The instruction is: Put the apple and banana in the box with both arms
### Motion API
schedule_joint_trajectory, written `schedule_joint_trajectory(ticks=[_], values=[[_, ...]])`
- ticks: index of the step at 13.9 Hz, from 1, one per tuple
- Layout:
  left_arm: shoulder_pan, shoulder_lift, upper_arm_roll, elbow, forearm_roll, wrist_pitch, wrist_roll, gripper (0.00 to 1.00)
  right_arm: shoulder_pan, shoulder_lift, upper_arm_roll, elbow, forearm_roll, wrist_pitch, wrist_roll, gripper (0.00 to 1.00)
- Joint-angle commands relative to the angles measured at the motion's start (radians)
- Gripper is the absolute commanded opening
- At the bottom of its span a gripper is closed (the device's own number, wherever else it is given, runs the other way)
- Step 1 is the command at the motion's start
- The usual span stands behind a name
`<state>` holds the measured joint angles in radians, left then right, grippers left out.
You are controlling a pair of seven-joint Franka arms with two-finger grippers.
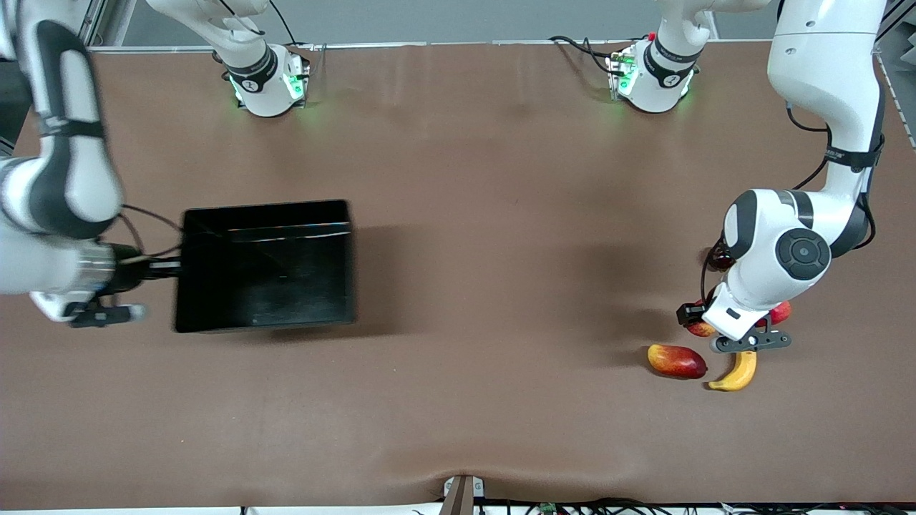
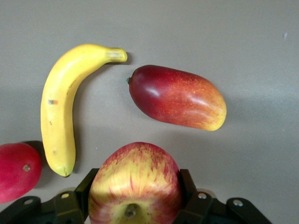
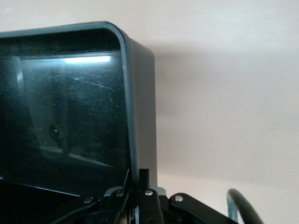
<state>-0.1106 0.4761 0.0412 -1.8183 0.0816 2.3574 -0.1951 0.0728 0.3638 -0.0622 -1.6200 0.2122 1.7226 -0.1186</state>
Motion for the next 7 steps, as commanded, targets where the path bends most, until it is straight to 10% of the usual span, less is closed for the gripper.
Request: schedule_joint_trajectory(ticks=[1, 7], values=[[-0.004, -0.051, -0.003, -0.004, 0.027, -0.058, -0.02, 0.0, 0.146, -0.008, -0.011, 0.017, 0.018, 0.04, 0.178, 0.0], [-0.007, -0.088, -0.007, 0.083, 0.027, -0.211, -0.017, 0.0, 0.381, 0.064, -0.011, 0.02, 0.174, 0.274, 0.437, 0.0]])
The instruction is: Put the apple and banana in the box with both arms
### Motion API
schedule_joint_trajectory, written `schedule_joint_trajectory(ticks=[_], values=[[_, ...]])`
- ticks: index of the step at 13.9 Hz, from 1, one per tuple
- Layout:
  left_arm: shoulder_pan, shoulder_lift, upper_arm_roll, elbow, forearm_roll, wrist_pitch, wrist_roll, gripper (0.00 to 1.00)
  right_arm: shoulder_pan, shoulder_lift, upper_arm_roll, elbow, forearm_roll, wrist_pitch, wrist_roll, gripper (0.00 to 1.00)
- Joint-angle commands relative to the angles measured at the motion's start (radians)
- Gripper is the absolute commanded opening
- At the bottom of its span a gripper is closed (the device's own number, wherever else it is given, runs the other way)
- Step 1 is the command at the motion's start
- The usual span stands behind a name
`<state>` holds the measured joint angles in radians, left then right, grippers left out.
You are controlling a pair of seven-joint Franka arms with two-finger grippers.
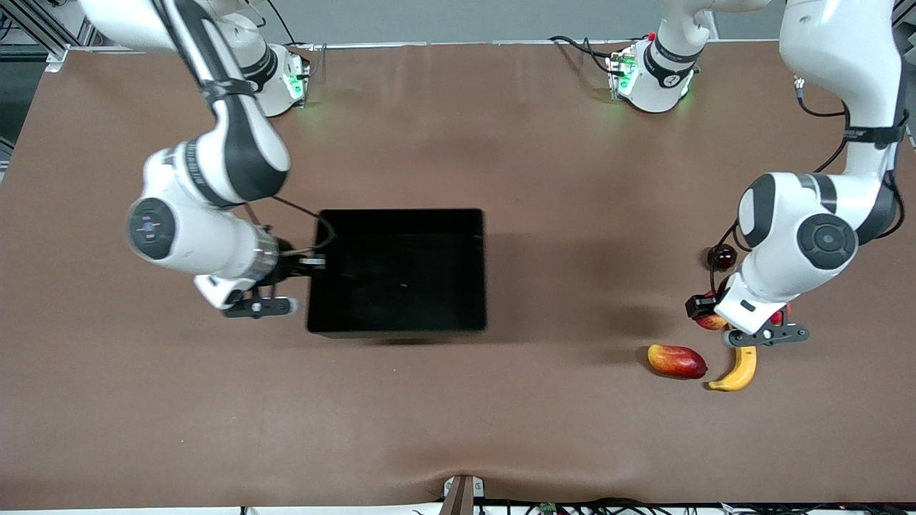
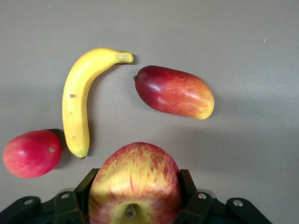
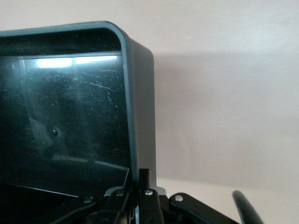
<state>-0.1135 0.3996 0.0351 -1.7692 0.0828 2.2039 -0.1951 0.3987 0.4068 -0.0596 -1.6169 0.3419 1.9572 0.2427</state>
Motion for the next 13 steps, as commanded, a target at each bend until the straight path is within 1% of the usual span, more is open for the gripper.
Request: schedule_joint_trajectory(ticks=[1, 3, 6, 7, 11, 12, 13], values=[[-0.005, -0.014, -0.003, 0.039, 0.028, -0.065, -0.018, 0.0, 0.098, 0.041, -0.014, 0.017, 0.045, 0.087, 0.134, 0.0], [-0.009, -0.03, -0.004, 0.037, 0.026, -0.099, -0.021, 0.0, 0.158, 0.099, -0.012, 0.031, 0.046, 0.164, 0.22, 0.0], [-0.009, -0.041, -0.004, 0.039, 0.026, -0.112, -0.021, 0.0, 0.245, 0.228, -0.014, 0.144, 0.033, 0.183, 0.321, 0.0], [-0.011, -0.044, -0.004, 0.039, 0.026, -0.119, -0.024, 0.0, 0.27, 0.256, -0.017, 0.175, 0.032, 0.184, 0.355, 0.0], [-0.009, -0.042, -0.003, 0.037, 0.028, -0.13, -0.02, 0.0, 0.296, 0.3, -0.016, 0.186, 0.02, 0.216, 0.386, 0.0], [-0.009, -0.047, -0.003, 0.039, 0.028, -0.133, -0.017, 0.0, 0.298, 0.313, -0.016, 0.186, 0.023, 0.239, 0.398, 0.05], [-0.009, -0.053, -0.003, 0.036, 0.028, -0.133, -0.017, 0.0, 0.299, 0.317, -0.014, 0.184, 0.025, 0.258, 0.406, 0.58]])
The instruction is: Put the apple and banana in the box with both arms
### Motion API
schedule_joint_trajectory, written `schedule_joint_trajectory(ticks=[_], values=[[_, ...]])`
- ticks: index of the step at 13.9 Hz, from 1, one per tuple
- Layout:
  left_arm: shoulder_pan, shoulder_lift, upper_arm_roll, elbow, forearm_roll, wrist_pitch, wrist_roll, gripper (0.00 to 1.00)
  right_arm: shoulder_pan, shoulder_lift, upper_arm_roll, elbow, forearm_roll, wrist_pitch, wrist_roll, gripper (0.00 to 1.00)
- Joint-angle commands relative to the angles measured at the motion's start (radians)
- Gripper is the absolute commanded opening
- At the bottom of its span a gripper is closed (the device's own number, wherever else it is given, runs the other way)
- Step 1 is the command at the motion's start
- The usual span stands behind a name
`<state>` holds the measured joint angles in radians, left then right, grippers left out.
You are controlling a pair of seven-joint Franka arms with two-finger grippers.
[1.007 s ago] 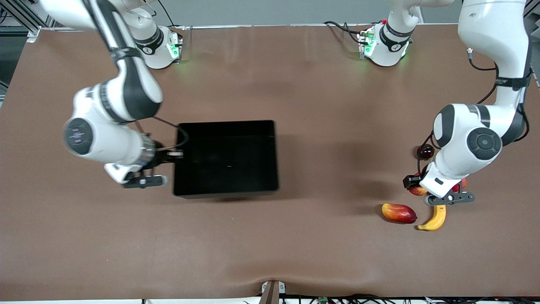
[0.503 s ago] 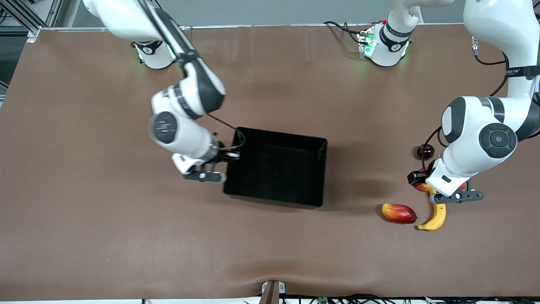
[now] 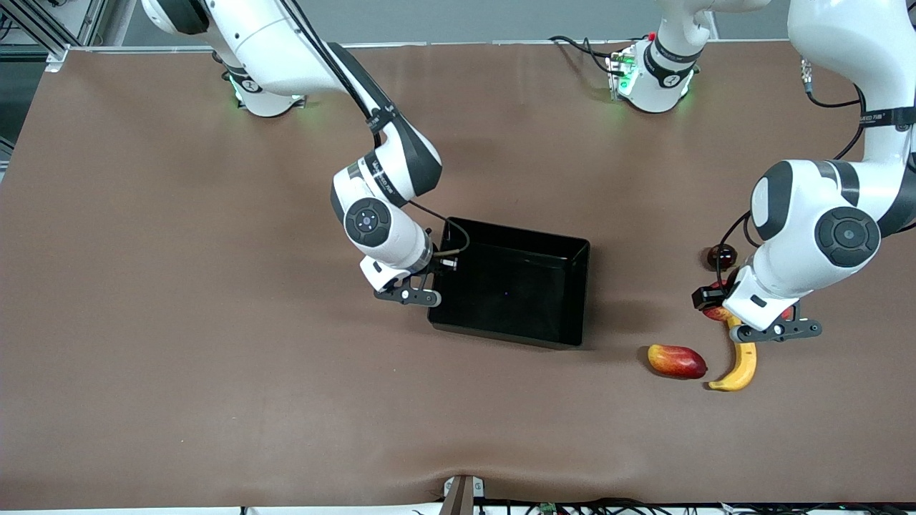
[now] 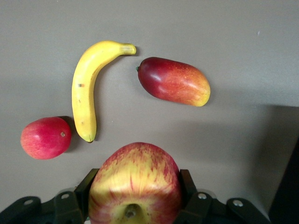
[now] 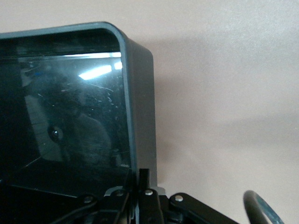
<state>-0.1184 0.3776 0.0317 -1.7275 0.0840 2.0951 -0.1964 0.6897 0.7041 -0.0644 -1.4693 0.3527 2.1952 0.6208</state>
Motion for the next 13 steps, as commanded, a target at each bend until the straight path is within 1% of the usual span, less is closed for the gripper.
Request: schedule_joint_trajectory(ticks=[1, 3, 4, 5, 7, 8, 10, 11, 13], values=[[-0.004, -0.04, -0.001, 0.0, 0.026, -0.042, -0.011, 0.0, 0.005, 0.018, -0.011, 0.038, 0.008, 0.02, 0.019, 1.0], [-0.01, -0.039, -0.004, 0.02, 0.025, -0.047, -0.017, 0.0, -0.005, 0.008, -0.014, 0.05, 0.006, 0.008, 0.013, 1.0], [-0.013, -0.034, -0.006, 0.019, 0.025, -0.047, -0.021, 0.0, -0.016, -0.004, -0.021, 0.079, -0.006, -0.027, 0.01, 1.0], [-0.014, -0.036, -0.006, 0.016, 0.025, -0.047, -0.021, 0.0, -0.036, -0.008, -0.037, 0.122, -0.041, -0.114, 0.008, 1.0], [-0.014, -0.042, -0.006, 0.019, 0.025, -0.05, -0.021, 0.0, -0.088, -0.008, -0.043, 0.258, -0.112, -0.317, 0.007, 1.0], [-0.015, -0.042, -0.006, 0.019, 0.025, -0.05, -0.023, 0.0, -0.119, -0.008, -0.045, 0.311, -0.13, -0.406, 0.007, 1.0], [-0.018, -0.039, -0.007, 0.019, 0.026, -0.05, -0.023, 0.0, -0.198, -0.015, -0.045, 0.374, -0.133, -0.52, 0.005, 1.0], [-0.018, -0.04, -0.019, 0.019, 0.025, -0.05, -0.024, 0.0, -0.238, -0.038, -0.043, 0.386, -0.133, -0.557, -0.01, 1.0], [-0.02, -0.043, -0.022, 0.02, 0.025, -0.05, -0.026, 0.0, -0.298, -0.138, -0.046, 0.382, -0.138, -0.62, -0.09, 1.0]])
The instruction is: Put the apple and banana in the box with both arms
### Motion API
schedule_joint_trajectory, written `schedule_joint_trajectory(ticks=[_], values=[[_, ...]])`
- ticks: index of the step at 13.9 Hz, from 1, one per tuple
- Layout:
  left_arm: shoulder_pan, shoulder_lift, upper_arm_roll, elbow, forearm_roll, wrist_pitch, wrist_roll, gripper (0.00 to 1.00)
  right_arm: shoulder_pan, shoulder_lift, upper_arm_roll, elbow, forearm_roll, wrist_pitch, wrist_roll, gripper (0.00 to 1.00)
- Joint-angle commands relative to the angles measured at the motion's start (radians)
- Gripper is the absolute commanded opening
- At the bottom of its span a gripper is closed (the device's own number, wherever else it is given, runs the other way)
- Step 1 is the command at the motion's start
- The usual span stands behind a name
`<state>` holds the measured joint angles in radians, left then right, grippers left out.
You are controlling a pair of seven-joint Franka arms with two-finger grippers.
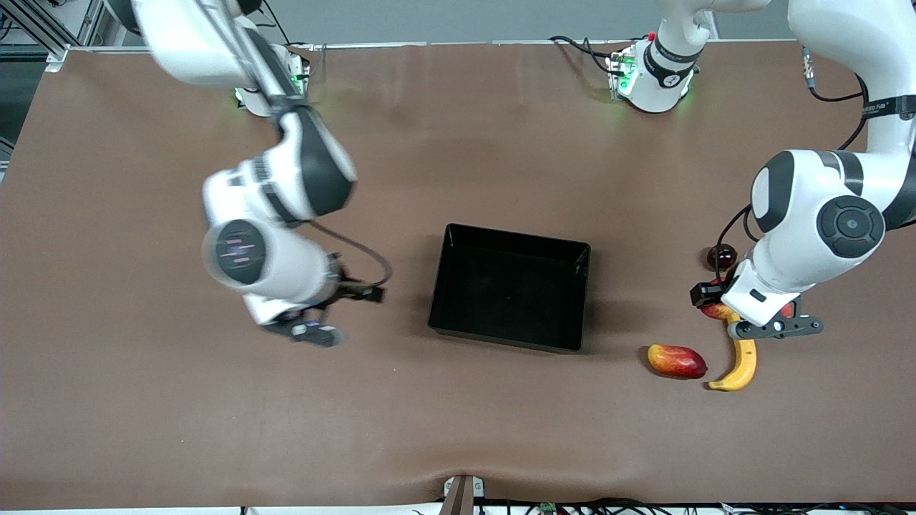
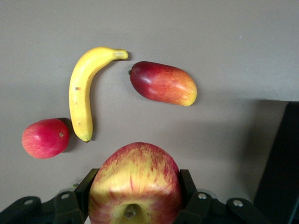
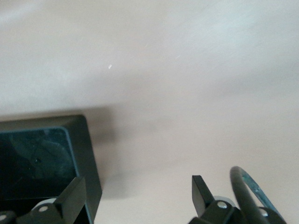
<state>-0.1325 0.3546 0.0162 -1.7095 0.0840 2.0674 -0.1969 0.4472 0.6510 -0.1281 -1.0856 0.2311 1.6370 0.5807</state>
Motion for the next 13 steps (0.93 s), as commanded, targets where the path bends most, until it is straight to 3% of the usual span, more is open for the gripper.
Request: schedule_joint_trajectory(ticks=[1, 4, 7, 13], values=[[-0.006, -0.02, -0.007, 0.002, 0.025, -0.023, -0.026, 0.0, -0.08, -0.124, 0.018, -0.008, -0.022, -0.089, -0.071, 1.0], [-0.006, -0.022, -0.013, 0.001, 0.025, -0.023, -0.03, 0.0, -0.143, -0.288, 0.016, -0.147, -0.07, -0.125, -0.105, 1.0], [-0.004, -0.025, -0.016, -0.002, 0.025, -0.024, -0.033, 0.0, -0.22, -0.437, 0.015, -0.292, -0.108, -0.105, -0.278, 1.0], [-0.007, -0.013, -0.016, 0.001, 0.025, -0.027, -0.041, 0.0, -0.395, -0.551, 0.013, -0.304, -0.147, -0.192, -0.59, 1.0]])
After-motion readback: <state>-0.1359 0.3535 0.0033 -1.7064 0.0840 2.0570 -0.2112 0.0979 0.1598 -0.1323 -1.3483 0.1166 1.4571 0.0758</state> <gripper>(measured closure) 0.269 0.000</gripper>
